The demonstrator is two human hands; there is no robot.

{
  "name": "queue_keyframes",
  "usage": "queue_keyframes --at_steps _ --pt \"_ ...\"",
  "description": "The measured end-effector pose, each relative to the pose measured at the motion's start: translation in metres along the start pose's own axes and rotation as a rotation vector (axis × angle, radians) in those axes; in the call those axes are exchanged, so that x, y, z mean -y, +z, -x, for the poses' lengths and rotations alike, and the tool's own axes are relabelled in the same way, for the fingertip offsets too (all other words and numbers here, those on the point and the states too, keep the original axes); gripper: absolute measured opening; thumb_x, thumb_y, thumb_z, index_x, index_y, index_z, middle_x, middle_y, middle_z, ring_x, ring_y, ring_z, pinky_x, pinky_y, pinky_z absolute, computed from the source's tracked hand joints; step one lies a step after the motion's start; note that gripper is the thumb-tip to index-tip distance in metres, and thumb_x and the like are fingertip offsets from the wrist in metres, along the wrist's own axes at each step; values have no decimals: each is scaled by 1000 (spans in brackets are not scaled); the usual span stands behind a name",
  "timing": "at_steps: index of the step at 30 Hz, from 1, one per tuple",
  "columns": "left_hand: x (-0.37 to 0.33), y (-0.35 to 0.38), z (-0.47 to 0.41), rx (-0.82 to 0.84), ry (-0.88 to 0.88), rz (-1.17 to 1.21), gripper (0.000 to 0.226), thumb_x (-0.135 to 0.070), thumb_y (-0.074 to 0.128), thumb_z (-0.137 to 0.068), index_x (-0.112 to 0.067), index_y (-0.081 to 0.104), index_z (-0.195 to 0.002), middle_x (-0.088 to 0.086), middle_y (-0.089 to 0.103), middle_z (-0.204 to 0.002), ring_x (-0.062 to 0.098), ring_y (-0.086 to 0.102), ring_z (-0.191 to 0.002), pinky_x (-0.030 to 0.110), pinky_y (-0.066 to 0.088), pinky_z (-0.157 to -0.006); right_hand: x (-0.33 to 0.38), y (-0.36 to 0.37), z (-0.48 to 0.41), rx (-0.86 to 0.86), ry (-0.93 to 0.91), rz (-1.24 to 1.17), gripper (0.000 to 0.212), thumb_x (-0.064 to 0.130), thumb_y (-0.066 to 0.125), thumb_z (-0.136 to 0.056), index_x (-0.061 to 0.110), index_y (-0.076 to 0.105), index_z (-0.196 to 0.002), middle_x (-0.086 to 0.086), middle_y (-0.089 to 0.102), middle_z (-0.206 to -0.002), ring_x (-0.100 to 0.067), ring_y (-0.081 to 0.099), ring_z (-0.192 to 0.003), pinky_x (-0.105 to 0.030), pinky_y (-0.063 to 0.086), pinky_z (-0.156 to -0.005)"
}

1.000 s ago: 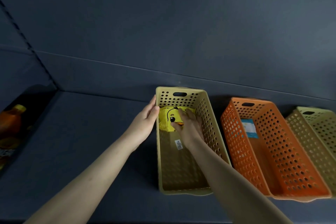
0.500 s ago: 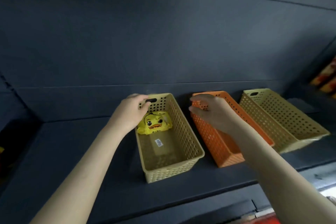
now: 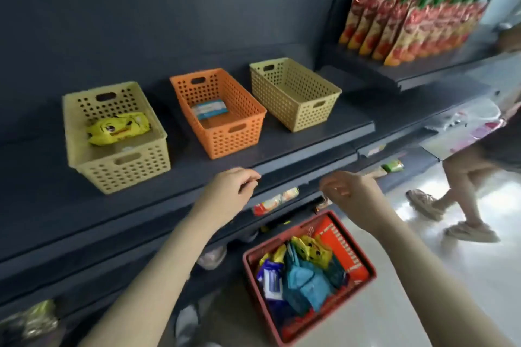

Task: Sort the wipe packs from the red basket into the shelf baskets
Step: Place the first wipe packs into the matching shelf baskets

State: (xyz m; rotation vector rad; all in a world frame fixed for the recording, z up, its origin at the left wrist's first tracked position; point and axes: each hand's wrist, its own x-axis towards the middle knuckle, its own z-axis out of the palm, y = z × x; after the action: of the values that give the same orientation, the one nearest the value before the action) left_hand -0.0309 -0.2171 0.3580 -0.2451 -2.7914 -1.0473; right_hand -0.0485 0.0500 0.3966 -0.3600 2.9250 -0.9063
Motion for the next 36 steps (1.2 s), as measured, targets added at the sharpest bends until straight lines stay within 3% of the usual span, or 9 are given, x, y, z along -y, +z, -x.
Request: queue_keyframes --at_steps 5,10,15,20,23,27,29,31,36 --pt "-5 106 38 276 -115 8 24 -23 50 -97 -20 69 -112 -8 65 -116 10 61 -104 27 47 -87 -91 40 44 154 183 -22 18 5 64 -84 19 73 -91 3 72 -85 6 60 -64 -8 45 -65" --pt "17 178 54 407 -247 113 18 -13 57 -93 -10 71 -104 -6 65 -99 8 60 -85 6 37 -74 -156 92 57 252 342 -66 15 7 64 -85 15 74 -94 8 65 -81 -8 60 -71 -2 37 -58" --pt "66 254 56 543 -472 202 14 -23 61 -91 -18 69 -102 -6 69 -98 10 64 -90 32 53 -84 -220 157 47 302 434 -103 18 10 62 -87 15 72 -102 2 71 -93 -9 61 -79 -12 38 -64" --pt "103 330 54 553 -713 244 21 -23 59 -93 -11 66 -109 -1 67 -105 13 61 -98 29 48 -89 -284 236 40 300 587 -232 14 14 65 -89 12 71 -102 1 71 -94 -15 67 -82 -19 41 -71" --pt "129 380 54 601 -875 268 25 -22 60 -93 -6 64 -112 3 65 -110 17 60 -105 24 44 -88 -324 285 42 383 708 -266 29 24 66 -89 10 66 -115 -3 71 -109 -14 65 -87 -19 41 -76" --pt "157 428 58 479 -1070 251 38 -27 64 -90 -5 57 -121 6 59 -122 20 54 -115 26 43 -93 -362 329 41 399 827 -234 48 32 66 -88 14 55 -132 -13 61 -127 -28 60 -109 -32 46 -88" --pt "165 445 54 402 -1151 256 19 -20 63 -92 -12 54 -107 -5 55 -99 11 51 -94 19 38 -76 -374 341 31 389 815 -230 56 35 65 -88 17 47 -138 -12 54 -135 -27 59 -111 -34 49 -88" --pt "171 458 54 285 -1214 247 12 -17 64 -91 -15 53 -96 -8 50 -90 7 47 -85 21 36 -76 -384 352 23 448 804 -220 63 35 65 -88 18 40 -144 -10 48 -141 -26 58 -112 -34 51 -84" --pt "180 474 60 68 -1374 221 51 -26 77 -76 -8 53 -118 4 57 -114 21 58 -101 27 42 -78 -401 366 14 550 776 -127 77 38 71 -82 18 36 -147 -11 43 -143 -33 46 -125 -47 43 -103"
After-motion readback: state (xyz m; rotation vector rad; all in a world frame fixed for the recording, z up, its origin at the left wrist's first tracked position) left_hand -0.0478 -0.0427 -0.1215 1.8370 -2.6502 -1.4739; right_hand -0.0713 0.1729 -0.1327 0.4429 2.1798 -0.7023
